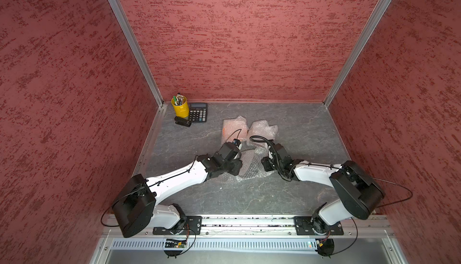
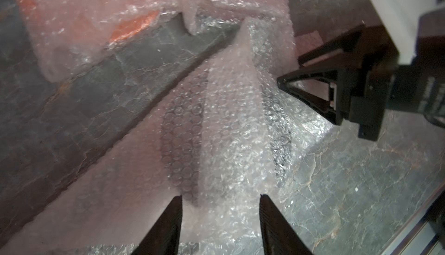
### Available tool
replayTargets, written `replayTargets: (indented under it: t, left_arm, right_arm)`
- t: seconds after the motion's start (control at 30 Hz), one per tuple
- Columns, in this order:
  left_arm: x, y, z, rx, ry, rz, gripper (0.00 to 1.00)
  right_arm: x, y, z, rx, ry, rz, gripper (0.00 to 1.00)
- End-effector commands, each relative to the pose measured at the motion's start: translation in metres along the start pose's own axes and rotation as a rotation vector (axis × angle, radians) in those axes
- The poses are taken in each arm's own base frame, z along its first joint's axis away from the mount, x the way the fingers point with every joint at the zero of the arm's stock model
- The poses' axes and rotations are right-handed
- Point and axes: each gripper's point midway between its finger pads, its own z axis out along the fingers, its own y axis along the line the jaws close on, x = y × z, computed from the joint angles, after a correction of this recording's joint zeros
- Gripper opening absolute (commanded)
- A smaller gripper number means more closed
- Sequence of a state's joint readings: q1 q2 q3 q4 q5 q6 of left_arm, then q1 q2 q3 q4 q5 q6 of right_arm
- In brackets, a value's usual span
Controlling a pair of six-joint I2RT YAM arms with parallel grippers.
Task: Unpack dinner plates from bubble wrap
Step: Unwrap the bubble wrap at the center of the board.
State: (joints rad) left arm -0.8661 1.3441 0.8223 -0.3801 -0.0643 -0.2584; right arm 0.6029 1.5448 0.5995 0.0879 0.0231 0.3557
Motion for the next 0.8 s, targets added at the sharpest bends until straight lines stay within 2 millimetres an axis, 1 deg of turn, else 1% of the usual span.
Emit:
replayTargets:
  t: [0.0,0.13,0.23,0.5,0.6,0.67,0.77]
  left_arm:
    - [-0.010,-0.015,0.001,-0.007,-0.054,0.143,0.53]
    - [-0.006,-0.027,0.008,-0.004,-0.054,0.208,0.55]
    - [-0.002,-0.032,0.013,-0.012,-0.042,0.247,0.57]
    - [0.006,-0.030,0.026,-0.075,0.001,0.296,0.56]
    - [0.008,-0.030,0.031,-0.090,0.010,0.310,0.52]
    - [0.010,-0.028,0.034,-0.104,0.018,0.313,0.48]
    - [0.012,-0.028,0.036,-0.112,0.023,0.317,0.34]
  right_arm:
    - [-0.016,0.005,0.002,-0.013,-0.043,0.024,0.40]
    - [-0.015,0.006,0.003,-0.015,-0.040,0.027,0.40]
    - [-0.016,0.005,0.003,-0.014,-0.041,0.027,0.40]
    - [-0.017,0.006,0.002,-0.015,-0.044,0.028,0.40]
    - [-0.018,0.007,0.002,-0.016,-0.046,0.027,0.40]
    - [-0.018,0.006,0.001,-0.014,-0.046,0.027,0.40]
    - [-0.019,0.006,0.000,-0.015,-0.050,0.028,0.40]
